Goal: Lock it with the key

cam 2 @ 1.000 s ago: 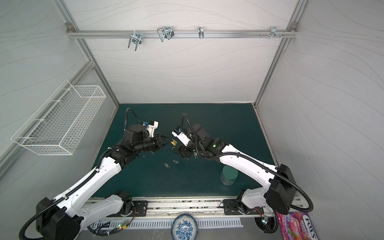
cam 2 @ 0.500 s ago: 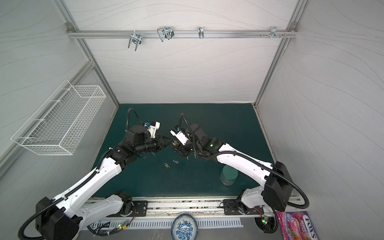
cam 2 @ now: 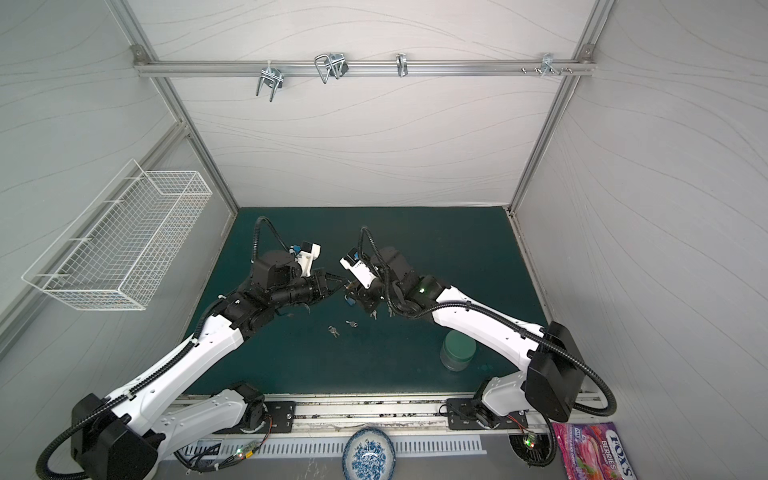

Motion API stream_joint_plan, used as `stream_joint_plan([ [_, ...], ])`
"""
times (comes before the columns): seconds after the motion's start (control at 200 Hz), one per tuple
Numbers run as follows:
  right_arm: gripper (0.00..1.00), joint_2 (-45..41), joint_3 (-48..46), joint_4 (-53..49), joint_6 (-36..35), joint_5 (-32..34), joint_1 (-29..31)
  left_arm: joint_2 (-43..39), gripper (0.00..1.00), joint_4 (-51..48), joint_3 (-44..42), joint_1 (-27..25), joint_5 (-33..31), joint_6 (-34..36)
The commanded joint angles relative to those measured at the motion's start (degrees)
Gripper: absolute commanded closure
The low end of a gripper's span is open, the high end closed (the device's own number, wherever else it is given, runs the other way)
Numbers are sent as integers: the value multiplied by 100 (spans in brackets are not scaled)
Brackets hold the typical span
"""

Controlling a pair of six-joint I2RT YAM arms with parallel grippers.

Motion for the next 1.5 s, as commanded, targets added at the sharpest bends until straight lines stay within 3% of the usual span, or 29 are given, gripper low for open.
stream_joint_plan([
  [0.0, 73, 32, 116, 100, -26, 5, 36, -25, 100, 286, 91, -25, -1, 3],
  [0.165, 80, -18, 20, 120, -32, 29, 36, -116, 100, 65, 94, -14, -210, 154],
  [0.35, 84, 202, -218, 249, 169, -106, 69, -332, 41, -641, 77, 155, -893, 398],
  [0.49, 86, 584, -377, 518, 403, -207, 137, -749, 22, -1101, -308, 998, -879, 241],
  [0.56, 87, 909, -268, 490, 442, -251, 203, -1036, 8, -1260, -532, 1477, -794, 240],
  [0.73, 87, 1891, 243, 311, 444, -282, 393, -1456, 3, -1946, -816, 2497, -660, 368],
  [0.89, 87, 2782, 1019, -155, 471, -204, 493, -1712, 1, -2368, -954, 2996, -791, 415],
  [1.12, 86, 3905, 2322, -1154, 525, 400, 445, -1782, 1, -2608, -857, 3152, -983, 454],
  [1.495, 79, 4868, 3517, -1932, 417, 296, 440, -2101, 1, -2832, -876, 3243, -1078, 397],
])
